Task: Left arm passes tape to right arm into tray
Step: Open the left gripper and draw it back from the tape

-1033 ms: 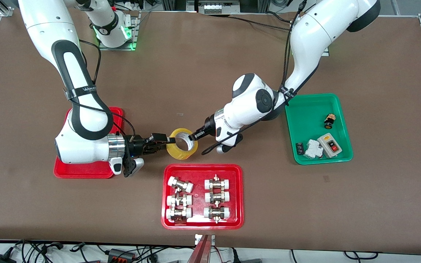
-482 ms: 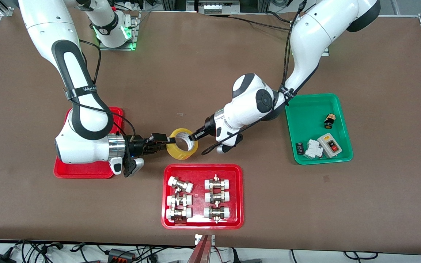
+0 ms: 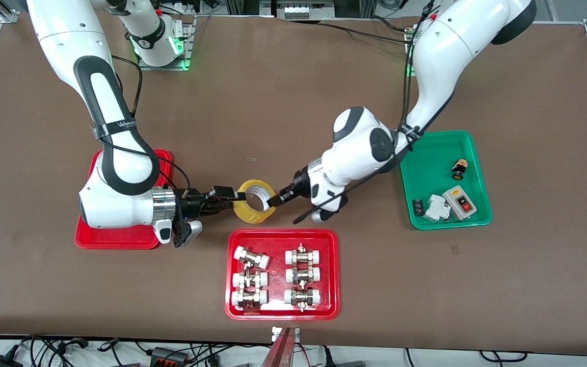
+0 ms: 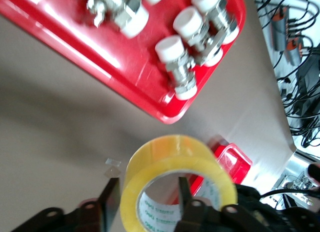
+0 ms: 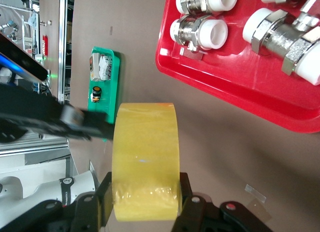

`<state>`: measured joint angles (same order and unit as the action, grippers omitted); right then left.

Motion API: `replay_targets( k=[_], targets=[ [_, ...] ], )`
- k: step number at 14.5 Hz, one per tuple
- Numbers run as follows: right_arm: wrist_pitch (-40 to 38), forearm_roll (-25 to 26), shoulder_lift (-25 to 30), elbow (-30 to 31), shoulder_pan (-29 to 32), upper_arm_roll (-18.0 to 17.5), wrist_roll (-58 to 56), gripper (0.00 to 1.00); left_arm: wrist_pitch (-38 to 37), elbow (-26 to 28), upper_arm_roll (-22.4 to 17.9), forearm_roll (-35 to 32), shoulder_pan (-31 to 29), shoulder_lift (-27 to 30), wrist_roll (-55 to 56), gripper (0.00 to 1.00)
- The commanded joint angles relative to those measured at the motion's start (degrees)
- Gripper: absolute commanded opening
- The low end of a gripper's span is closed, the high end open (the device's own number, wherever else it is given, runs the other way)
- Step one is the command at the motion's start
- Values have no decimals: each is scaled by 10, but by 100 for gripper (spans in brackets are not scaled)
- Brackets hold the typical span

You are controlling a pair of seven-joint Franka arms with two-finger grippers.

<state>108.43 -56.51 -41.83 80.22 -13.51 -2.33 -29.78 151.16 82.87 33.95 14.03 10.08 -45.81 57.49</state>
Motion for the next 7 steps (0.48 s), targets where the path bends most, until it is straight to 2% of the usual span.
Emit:
replay_targets(
  k=[1,3,7],
  targets=[
    [-7,-5,-4,-9,-1,1,-12,24,-35,8,-7,-38,-16,40,-14,100],
    [-7,-3,-4,-9,-1,1,-12,24,-78,15,-6,-83,-39,65,-25,100],
    [-8,9,7,-9,9,8,-4,24,-255,12,-6,-104,-105,133,-76,100]
  ],
)
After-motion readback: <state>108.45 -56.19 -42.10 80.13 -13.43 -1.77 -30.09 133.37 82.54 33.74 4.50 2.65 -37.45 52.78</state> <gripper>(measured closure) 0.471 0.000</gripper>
